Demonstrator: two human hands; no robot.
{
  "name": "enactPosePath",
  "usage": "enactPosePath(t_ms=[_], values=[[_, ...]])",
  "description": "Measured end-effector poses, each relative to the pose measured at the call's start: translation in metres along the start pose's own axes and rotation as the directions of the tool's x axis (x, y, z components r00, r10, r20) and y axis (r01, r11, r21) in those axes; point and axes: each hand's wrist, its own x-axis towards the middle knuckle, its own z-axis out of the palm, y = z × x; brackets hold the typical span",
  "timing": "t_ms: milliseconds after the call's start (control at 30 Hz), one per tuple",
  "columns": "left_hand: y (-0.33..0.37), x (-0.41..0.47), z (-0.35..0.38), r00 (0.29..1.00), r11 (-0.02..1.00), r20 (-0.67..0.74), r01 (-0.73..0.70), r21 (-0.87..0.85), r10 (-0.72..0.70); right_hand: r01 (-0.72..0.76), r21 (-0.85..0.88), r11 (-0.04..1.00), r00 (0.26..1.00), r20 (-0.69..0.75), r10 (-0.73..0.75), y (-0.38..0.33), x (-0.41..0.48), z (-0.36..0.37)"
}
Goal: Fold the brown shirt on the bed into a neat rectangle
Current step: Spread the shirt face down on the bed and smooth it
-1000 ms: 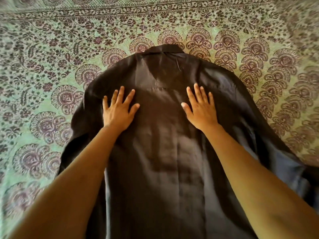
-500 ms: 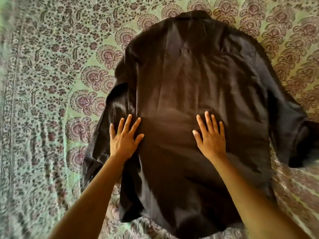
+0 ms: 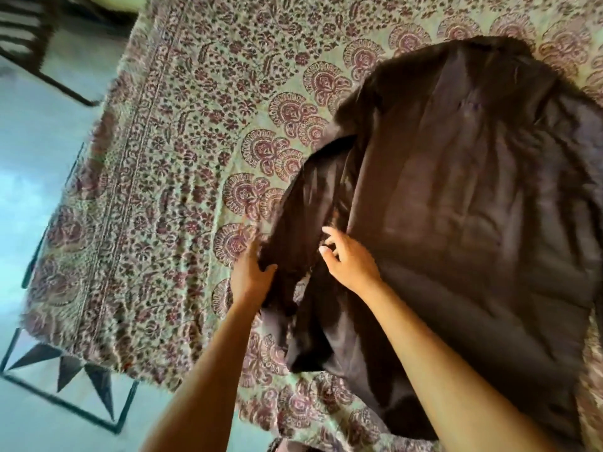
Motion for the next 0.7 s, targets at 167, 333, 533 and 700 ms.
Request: enactPosePath(t_ms=[167, 333, 533, 700], values=[[-0.018, 0.039, -0.069, 0.835, 0.977, -0.535, 0.020, -0.212, -0.133, -0.014, -0.024, 1.000, 0.999, -0.031, 0.013, -0.004, 0.013, 0.017], [-0.033, 0.061, -0.075, 0.979, 0.893, -0.099, -0.117, 0.434, 0.176, 0.067, -0.018, 0.998, 0.997, -0.028, -0.067, 0.002, 0.000, 0.021], [-0.006, 0.007, -0.044, 0.892, 0.906, -0.311, -0.203, 0.372, 0.328, 0.153, -0.144, 0.978, 0.983, -0.081, -0.166, 0.025, -0.035, 0.011], [0.016, -0.053, 0.017, 0.842, 0.805, -0.065, -0.487, 0.338, 0.536, 0.066, -0.181, 0.981, 0.957, -0.266, -0.113, 0.060, -0.071, -0.004]])
